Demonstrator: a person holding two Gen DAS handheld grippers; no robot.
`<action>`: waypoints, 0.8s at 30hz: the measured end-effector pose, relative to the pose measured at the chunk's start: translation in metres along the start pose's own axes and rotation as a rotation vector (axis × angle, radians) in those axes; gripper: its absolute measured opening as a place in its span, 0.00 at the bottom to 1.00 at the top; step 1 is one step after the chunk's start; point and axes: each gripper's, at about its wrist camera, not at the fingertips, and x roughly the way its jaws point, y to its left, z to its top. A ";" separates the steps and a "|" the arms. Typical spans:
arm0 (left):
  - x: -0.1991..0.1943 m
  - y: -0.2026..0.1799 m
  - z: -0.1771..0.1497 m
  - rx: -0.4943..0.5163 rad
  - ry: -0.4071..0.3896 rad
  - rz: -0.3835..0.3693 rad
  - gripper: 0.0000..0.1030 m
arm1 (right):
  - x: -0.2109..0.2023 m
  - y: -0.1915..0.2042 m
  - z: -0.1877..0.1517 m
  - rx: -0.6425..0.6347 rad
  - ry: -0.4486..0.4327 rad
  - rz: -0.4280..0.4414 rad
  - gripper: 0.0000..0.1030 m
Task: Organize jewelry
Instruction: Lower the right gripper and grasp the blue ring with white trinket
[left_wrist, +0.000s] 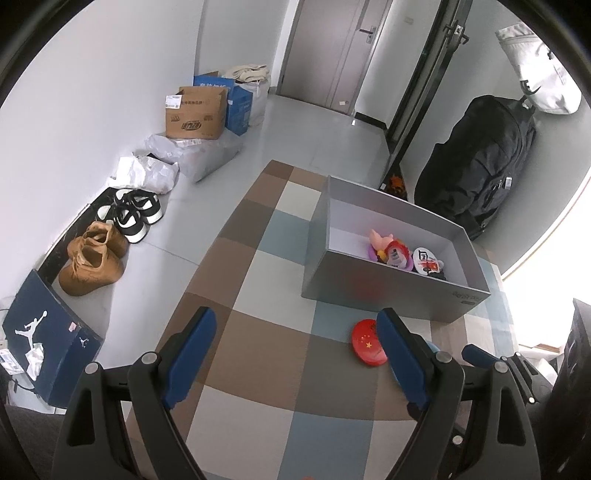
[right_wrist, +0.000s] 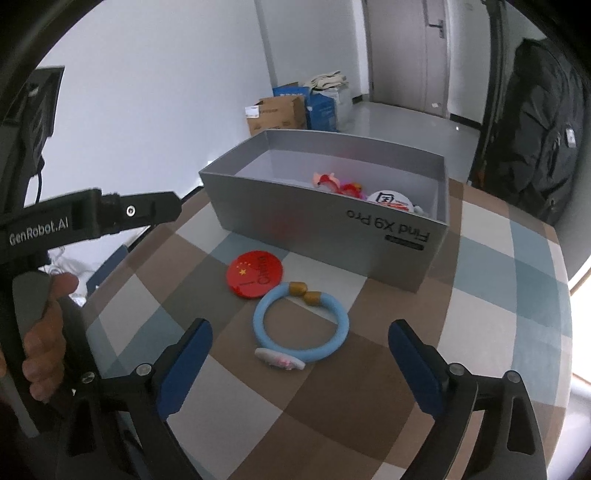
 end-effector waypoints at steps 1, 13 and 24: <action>0.000 0.000 0.000 0.000 -0.001 0.001 0.83 | 0.001 0.001 0.000 -0.007 0.000 -0.002 0.93; 0.000 0.003 0.001 -0.005 0.007 0.003 0.83 | 0.015 0.010 0.001 -0.065 0.034 -0.039 0.75; 0.006 0.006 0.001 -0.015 0.026 0.004 0.83 | 0.019 0.016 0.002 -0.090 0.043 -0.071 0.58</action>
